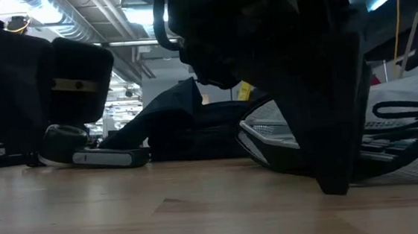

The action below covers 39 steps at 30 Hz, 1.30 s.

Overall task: Unpack backpack
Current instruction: Put the gray calculator into the transparent zip bag, then put the black hand fan into the transparent zip bag

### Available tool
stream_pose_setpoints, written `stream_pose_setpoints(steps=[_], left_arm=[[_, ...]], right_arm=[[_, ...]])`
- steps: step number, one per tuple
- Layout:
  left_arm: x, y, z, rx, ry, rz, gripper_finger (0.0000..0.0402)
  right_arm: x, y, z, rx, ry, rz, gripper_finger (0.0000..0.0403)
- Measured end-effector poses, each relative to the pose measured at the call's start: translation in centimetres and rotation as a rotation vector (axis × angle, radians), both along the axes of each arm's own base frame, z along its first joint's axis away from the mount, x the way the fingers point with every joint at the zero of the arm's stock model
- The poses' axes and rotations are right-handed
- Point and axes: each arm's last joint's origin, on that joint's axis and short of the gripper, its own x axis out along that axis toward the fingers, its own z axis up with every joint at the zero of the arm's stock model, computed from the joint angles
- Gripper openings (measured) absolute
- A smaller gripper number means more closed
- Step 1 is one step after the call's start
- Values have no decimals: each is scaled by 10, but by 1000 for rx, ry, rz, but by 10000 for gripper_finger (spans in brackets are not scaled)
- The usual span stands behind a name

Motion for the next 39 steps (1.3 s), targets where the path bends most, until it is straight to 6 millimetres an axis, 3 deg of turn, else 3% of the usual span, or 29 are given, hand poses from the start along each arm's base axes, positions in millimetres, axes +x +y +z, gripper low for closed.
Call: stream_pose_setpoints(steps=[9,14,25,39], left_arm=[[2,2,0,-12,11,-29,79],[2,2,0,-9,9,-31,79],[9,11,0,20,-4,-10,79],[22,30,0,3,8,11,79]], right_arm=[[0,0,0,-7,-4,-26,174],[3,-1,10,-62,-40,-27,174],[-8,-6,14,-109,85,3,174],[-19,-6,-13,-38,156,53,174]])
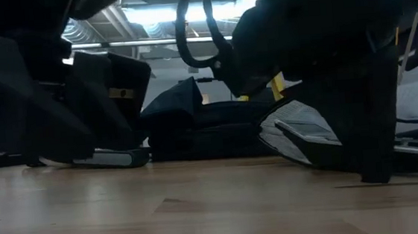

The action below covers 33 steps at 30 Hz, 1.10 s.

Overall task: Unpack backpack
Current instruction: Put the black hand fan into the transparent zip bag

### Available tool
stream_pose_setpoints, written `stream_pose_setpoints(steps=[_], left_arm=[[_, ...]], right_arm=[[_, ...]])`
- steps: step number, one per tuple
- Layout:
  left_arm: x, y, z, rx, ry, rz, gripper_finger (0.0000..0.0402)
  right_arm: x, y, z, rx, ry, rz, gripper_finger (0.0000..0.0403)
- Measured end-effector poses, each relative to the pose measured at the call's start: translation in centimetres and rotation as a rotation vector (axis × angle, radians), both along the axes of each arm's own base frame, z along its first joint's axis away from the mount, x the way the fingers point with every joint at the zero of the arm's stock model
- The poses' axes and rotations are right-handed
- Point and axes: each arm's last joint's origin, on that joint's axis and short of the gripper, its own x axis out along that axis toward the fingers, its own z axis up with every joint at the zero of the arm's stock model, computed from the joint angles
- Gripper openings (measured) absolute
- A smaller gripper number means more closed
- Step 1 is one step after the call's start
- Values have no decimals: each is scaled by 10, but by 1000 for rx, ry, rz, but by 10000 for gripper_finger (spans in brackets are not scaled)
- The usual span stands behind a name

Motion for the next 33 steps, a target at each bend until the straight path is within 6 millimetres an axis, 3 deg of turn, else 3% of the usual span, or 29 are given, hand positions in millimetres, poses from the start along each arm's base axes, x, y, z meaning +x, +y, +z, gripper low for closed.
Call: stream_pose_setpoints(steps=[5,10,21,27,33], left_arm=[[2,3,-1,-3,8,-3,79],[2,3,-1,-3,10,-3,79],[2,3,0,8,2,-8,79],[8,10,2,59,-52,-47,79],[11,15,2,66,-54,-82,79]], right_arm=[[3,2,-2,34,-35,36,170],[7,5,-1,68,-72,64,140],[32,14,36,40,-301,88,94],[22,27,44,23,-277,123,94],[11,31,40,143,-162,245,94]])
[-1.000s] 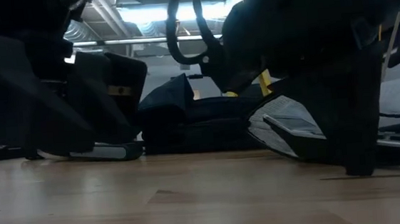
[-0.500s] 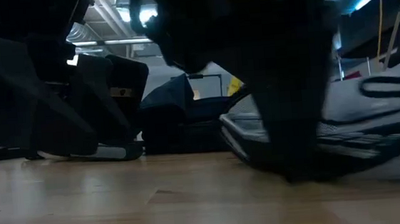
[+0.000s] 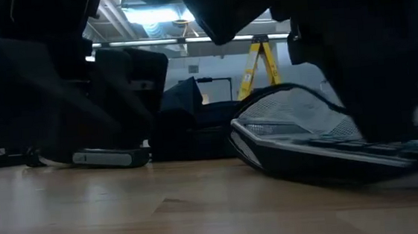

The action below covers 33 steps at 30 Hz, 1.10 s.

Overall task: Unpack backpack
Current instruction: Put the black hand fan into the transparent zip bag

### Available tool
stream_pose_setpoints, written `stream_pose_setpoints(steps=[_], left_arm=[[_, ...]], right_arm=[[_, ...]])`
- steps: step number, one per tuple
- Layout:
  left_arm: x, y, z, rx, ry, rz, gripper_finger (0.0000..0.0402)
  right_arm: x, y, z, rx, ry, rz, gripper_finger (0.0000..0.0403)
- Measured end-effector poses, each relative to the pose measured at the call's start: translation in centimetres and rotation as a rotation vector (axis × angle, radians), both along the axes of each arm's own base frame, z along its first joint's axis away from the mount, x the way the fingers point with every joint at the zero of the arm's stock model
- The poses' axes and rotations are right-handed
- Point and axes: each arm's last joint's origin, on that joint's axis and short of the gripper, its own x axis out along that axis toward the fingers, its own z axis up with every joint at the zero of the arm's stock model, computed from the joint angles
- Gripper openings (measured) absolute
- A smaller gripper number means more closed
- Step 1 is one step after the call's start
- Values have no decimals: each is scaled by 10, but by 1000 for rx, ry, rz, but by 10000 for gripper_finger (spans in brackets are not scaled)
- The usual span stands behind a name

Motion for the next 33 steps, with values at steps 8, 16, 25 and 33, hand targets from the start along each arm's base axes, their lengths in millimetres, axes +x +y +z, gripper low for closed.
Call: stream_pose_setpoints(steps=[8,16,25,33], left_arm=[[1,0,2,7,-30,-19,79],[15,-3,10,163,-203,-105,79],[37,28,-9,401,-129,218,79],[16,46,-28,-118,130,465,79]], right_arm=[[2,-1,6,81,13,42,94],[2,12,19,68,-87,139,95],[-14,36,47,-190,-234,92,95],[-31,56,49,-288,-295,47,95]])
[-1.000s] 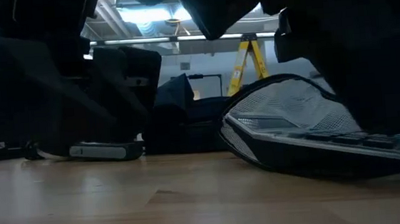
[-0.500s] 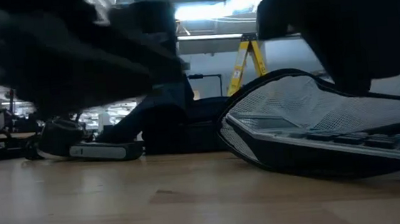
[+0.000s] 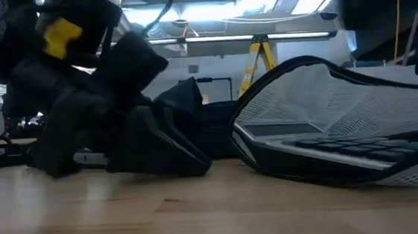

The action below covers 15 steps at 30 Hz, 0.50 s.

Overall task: Unpack backpack
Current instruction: Put the black hand fan into the transparent zip bag

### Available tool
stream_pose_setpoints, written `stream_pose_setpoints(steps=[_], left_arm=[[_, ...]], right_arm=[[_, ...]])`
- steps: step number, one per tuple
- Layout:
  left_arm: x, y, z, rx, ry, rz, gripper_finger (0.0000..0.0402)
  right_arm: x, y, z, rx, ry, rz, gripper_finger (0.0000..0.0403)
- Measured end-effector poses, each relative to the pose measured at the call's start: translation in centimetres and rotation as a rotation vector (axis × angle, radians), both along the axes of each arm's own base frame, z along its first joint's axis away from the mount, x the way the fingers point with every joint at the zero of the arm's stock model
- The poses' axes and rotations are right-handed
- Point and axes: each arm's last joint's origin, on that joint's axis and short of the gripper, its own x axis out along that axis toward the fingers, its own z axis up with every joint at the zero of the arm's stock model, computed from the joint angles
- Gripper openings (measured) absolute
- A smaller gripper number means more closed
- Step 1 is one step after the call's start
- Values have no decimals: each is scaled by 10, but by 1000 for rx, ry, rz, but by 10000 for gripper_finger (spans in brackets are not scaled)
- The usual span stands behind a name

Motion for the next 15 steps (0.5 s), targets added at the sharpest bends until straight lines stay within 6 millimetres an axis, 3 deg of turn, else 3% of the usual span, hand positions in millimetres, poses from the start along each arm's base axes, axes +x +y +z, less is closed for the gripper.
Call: stream_pose_setpoints(steps=[8,15], left_arm=[[20,13,8,-388,38,199,79],[32,33,12,-534,57,327,79]], right_arm=[[-5,6,0,-9,-7,13,95],[-3,7,0,-4,-34,-9,95]])
